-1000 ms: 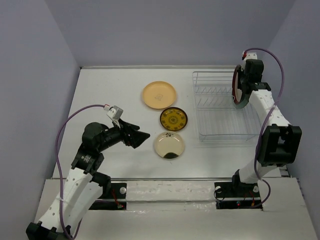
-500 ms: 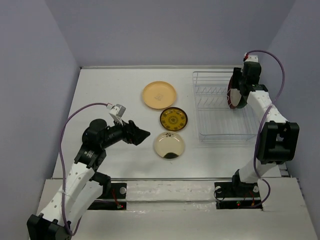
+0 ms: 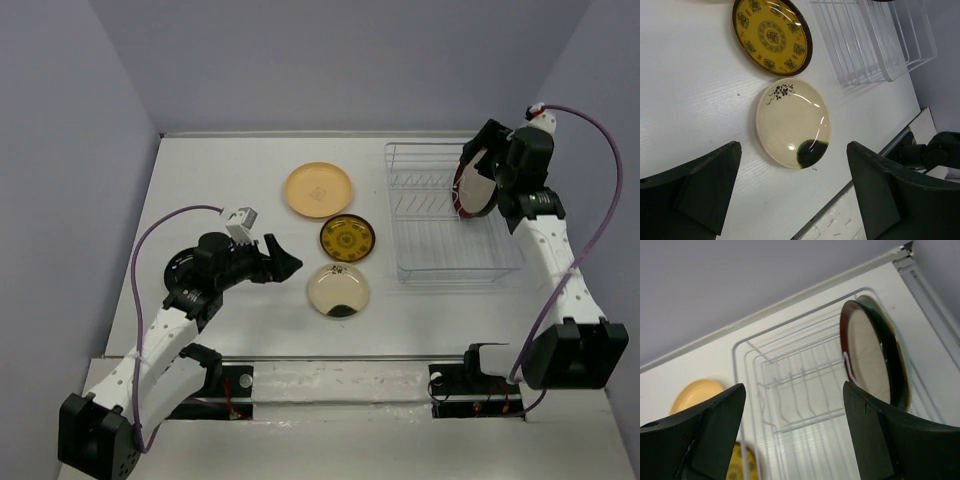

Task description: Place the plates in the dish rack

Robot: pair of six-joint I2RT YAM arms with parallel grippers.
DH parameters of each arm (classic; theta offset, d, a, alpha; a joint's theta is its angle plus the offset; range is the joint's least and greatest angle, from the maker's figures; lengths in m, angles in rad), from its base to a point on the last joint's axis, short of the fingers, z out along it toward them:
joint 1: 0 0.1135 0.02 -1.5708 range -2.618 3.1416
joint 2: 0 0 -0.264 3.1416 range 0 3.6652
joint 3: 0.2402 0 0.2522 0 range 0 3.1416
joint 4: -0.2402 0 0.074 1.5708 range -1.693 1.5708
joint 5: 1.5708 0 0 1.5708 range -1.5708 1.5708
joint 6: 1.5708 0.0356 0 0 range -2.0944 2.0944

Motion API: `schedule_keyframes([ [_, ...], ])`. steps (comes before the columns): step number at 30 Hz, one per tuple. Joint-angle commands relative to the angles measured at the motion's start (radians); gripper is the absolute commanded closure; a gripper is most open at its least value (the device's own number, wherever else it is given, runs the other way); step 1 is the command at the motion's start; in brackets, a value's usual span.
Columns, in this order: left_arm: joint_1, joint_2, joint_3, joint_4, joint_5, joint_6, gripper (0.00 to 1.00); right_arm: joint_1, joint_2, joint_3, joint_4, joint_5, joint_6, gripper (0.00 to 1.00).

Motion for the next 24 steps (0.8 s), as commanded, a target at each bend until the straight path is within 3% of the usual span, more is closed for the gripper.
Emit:
schedule_keyframes([
  [1, -0.045, 0.049, -0.081, 0.163, -0.100, -0.126, 0.05, 0.078, -0.177, -0.167, 0.099, -0.208, 0.146, 0.16],
  [6, -0.080, 0.187, -0.095, 0.292, -0.238, -0.205, 0.19, 0.161, -0.346, -0.412, 0.242, -0.337, 0.227, 0.24],
  [8, -0.080, 0.241, -0.089, 0.361, -0.267, -0.241, 0.30, 0.213, -0.377, -0.463, 0.268, -0.366, 0.242, 0.27],
  [14, -0.079, 0.532, 0.115, 0.450, -0.357, -0.268, 0.27, 0.348, -0.411, -0.581, 0.322, -0.457, 0.266, 0.27],
  [24, 0.032, 0.925, 0.400, 0.403, -0.437, -0.252, 0.27, 0.366, -0.506, -0.706, 0.340, -0.486, 0.261, 0.27],
])
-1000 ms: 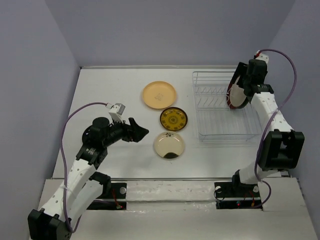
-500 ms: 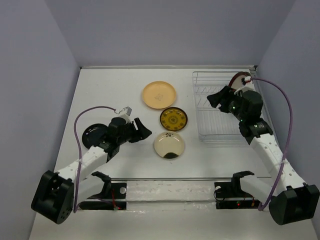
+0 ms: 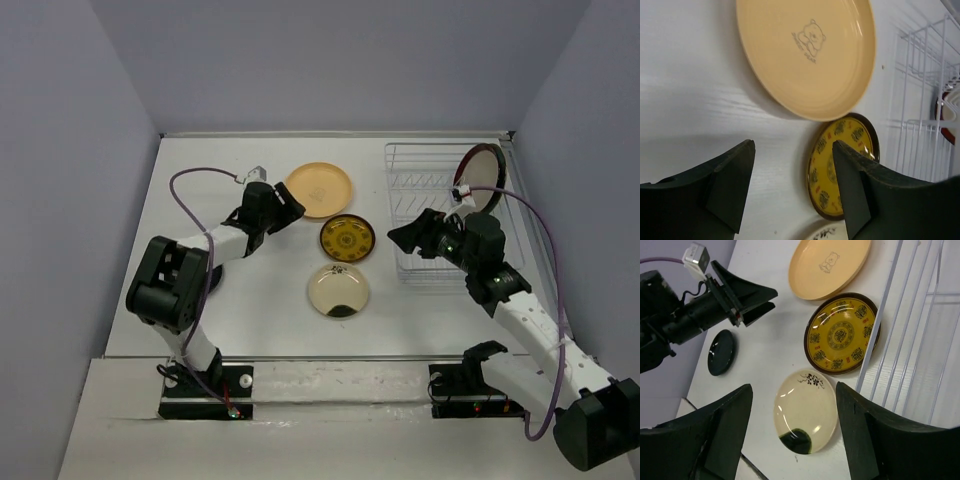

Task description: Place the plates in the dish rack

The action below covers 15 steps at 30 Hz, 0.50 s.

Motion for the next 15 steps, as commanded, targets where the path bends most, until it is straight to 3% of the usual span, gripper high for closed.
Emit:
schedule_keyframes([
  [1, 0.044, 0.133, 0.126, -0.009, -0.093, 0.019, 0.27, 0.004, -0.032, -0.024, 0.079, -0.043, 0.004, 0.27],
  [12, 0.058, 0.380, 0.378, -0.083, -0.131, 0.056, 0.34, 0.065, 0.050, -0.076, 0.166, -0.086, 0.019, 0.28],
  [14, 0.058, 0.397, 0.398, -0.088, -0.138, 0.057, 0.38, 0.081, 0.064, -0.077, 0.172, -0.083, 0.018, 0.28],
  [15, 0.058, 0.412, 0.418, -0.100, -0.144, 0.065, 0.47, 0.091, 0.070, -0.079, 0.178, -0.080, 0.019, 0.28],
])
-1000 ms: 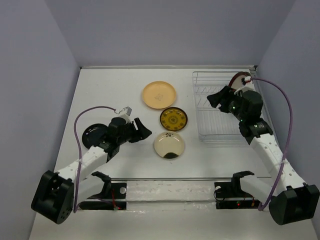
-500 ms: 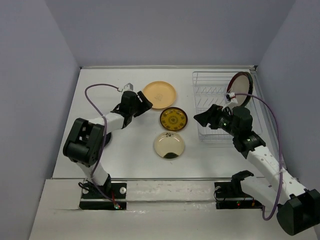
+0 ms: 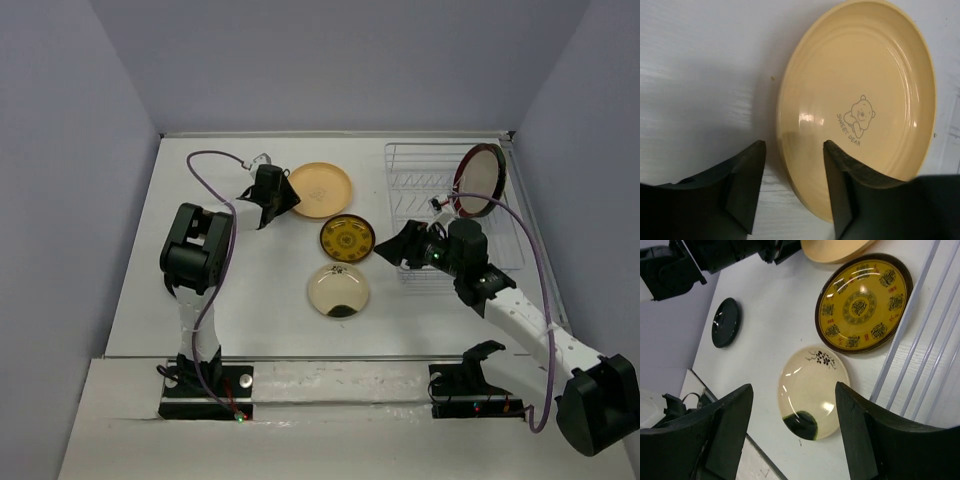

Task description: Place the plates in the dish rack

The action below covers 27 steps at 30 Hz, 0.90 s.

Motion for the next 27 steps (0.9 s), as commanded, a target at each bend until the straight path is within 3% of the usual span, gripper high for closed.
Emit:
schedule_keyframes([
  [1, 0.002, 0.030, 0.075, -0.036, -0.061, 0.033, 0.54, 0.035, 0.015, -0.008, 0.084, -0.018, 0.003, 0.28],
  [4, 0.013, 0.032, 0.071, -0.027, -0.075, 0.028, 0.73, 0.035, 0.035, 0.006, 0.081, -0.015, -0.023, 0.28],
  [5, 0.025, 0.026, 0.064, -0.017, -0.075, 0.024, 0.84, 0.035, 0.038, 0.012, 0.078, -0.015, -0.032, 0.28],
  [7, 0.037, 0.001, 0.052, -0.001, -0.095, 0.019, 0.94, 0.035, 0.054, 0.029, 0.072, -0.018, -0.053, 0.28],
  [13, 0.077, -0.140, 0.008, 0.078, -0.112, 0.036, 0.94, 0.035, 0.126, 0.066, 0.072, -0.044, -0.099, 0.26],
  [18, 0.076, -0.408, -0.089, 0.173, -0.092, 0.053, 0.94, 0.035, 0.198, 0.159, 0.058, -0.098, -0.136, 0.17],
  [27, 0.030, -0.842, -0.455, 0.270, 0.034, 0.010, 0.94, 0.035, 0.276, 0.369, 0.019, -0.158, -0.138, 0.14],
])
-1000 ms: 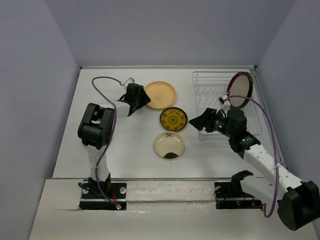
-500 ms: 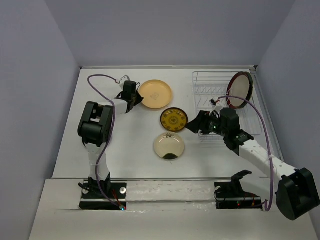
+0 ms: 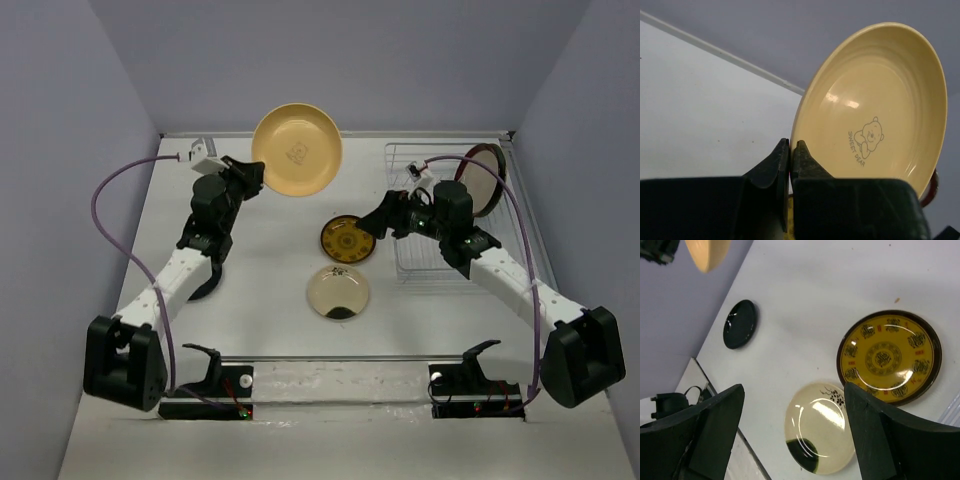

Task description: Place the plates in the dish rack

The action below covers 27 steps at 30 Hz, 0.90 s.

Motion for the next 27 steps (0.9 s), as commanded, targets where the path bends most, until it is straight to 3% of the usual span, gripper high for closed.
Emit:
schedule_keyframes([
  [1, -0.032, -0.172, -0.180, 0.093, 0.090, -0.036, 0.94, 0.008, 0.002, 0.123, 0.014, -0.056, -0.017, 0.14],
  [9, -0.068, -0.456, -0.355, 0.062, 0.113, -0.048, 0.94, 0.008, 0.005, 0.197, 0.009, -0.175, -0.018, 0.12],
  [22, -0.183, -0.462, -0.386, 0.047, 0.160, 0.039, 0.94, 0.008, 0.104, 0.253, 0.040, -0.272, 0.036, 0.15],
  [25, -0.207, -0.459, -0.384, 0.050, 0.172, 0.041, 0.94, 0.008, 0.111, 0.252, 0.045, -0.261, 0.042, 0.21],
  [27, -0.230, -0.456, -0.375, 0.053, 0.196, 0.041, 0.94, 0.008, 0.123, 0.249, 0.052, -0.264, 0.051, 0.39],
])
